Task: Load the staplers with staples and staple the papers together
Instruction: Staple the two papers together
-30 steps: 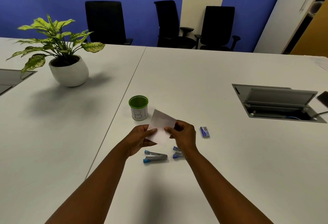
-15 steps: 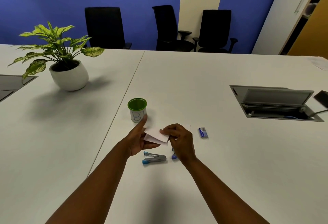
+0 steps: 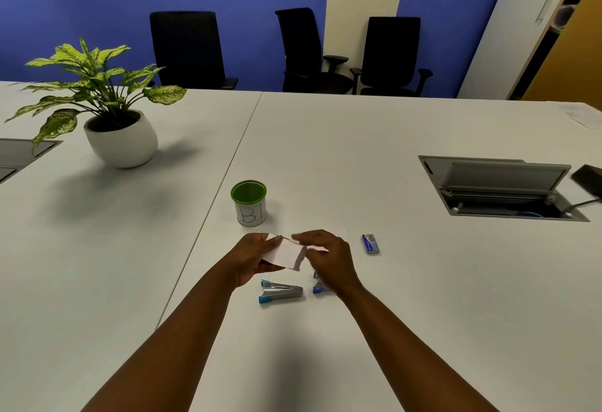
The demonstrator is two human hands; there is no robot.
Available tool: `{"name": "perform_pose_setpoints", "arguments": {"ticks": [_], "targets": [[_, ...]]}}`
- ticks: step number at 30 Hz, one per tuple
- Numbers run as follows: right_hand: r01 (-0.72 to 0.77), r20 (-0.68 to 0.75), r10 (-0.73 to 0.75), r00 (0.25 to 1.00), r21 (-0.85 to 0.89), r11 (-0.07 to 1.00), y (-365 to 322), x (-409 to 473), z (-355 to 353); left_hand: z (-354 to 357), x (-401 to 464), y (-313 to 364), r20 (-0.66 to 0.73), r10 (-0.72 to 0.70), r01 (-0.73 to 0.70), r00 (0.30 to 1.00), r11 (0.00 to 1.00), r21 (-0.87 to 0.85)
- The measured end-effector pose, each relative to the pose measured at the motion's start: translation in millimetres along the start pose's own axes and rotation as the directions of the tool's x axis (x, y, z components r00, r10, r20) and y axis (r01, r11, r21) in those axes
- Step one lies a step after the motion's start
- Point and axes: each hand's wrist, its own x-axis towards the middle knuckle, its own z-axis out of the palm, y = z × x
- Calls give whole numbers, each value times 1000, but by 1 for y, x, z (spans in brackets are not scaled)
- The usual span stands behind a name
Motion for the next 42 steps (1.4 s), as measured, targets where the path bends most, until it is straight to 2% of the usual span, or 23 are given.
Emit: {"name": "perform_pose_setpoints", "arguments": {"ticks": [2, 4, 9, 13, 17, 21, 25, 35, 42], "targets": [[-269, 32, 268, 963, 170, 948, -7, 3, 1, 2, 0, 0, 7, 47, -48, 999, 995, 86], [-422, 83, 414, 907, 166, 891, -10, 6, 1, 3, 1, 1, 12, 93, -94, 996, 983, 157], [-519, 150, 498, 854, 166, 839, -13, 9, -4, 5, 1, 3, 42, 127, -134, 991, 959, 250], [-566, 182, 538, 823, 199, 800, -15, 10, -6, 9, 2, 3, 38, 126, -131, 991, 960, 247], [-582, 189, 550, 813, 231, 780, -14, 8, -3, 10, 3, 1, 22, 162, -158, 987, 918, 364], [-570, 185, 539, 822, 263, 778, -16, 9, -3, 12, 0, 2, 82, 166, -185, 983, 875, 446], [-569, 206, 531, 822, 246, 785, -17, 12, -5, 12, 0, 0, 111, 168, -199, 980, 891, 408], [-634, 345, 538, 770, 314, 706, -21, 12, -9, 5, 6, 0, 71, 216, -226, 974, 884, 410], [-681, 427, 553, 715, 246, 690, -17, 12, -16, 1, 6, -3, 65, 220, -226, 973, 881, 415]]}}
